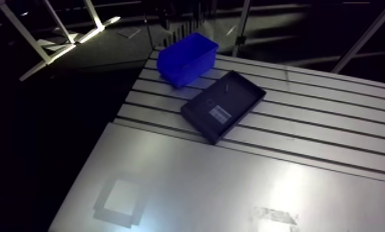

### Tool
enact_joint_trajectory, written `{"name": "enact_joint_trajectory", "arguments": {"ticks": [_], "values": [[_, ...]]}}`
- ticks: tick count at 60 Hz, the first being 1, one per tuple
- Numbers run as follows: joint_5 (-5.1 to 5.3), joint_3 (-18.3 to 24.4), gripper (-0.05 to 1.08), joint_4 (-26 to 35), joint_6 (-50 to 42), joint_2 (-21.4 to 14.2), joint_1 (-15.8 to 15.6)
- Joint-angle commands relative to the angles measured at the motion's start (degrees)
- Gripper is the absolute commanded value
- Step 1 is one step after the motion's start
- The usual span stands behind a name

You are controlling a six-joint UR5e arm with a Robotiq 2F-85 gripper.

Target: Pick up the M10 bolt from the tray and put it into the blue bin.

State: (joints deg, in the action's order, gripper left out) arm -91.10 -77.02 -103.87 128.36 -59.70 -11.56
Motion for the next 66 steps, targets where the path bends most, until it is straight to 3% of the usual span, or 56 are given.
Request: {"name": "enact_joint_trajectory", "arguments": {"ticks": [1,12,19,41,66], "values": [[-0.76,1.48,0.01,9.56,-9.99,-7.55,0.71],[-3.95,0.31,0.01,12.13,-20.35,-11.39,2.36],[-4.98,-1.10,0.01,12.96,-22.99,-14.81,4.67],[-4.75,-3.54,0.01,16.71,-26.31,-21.25,15.13],[-4.50,-1.89,0.01,19.79,-28.98,-22.95,23.17]]}}
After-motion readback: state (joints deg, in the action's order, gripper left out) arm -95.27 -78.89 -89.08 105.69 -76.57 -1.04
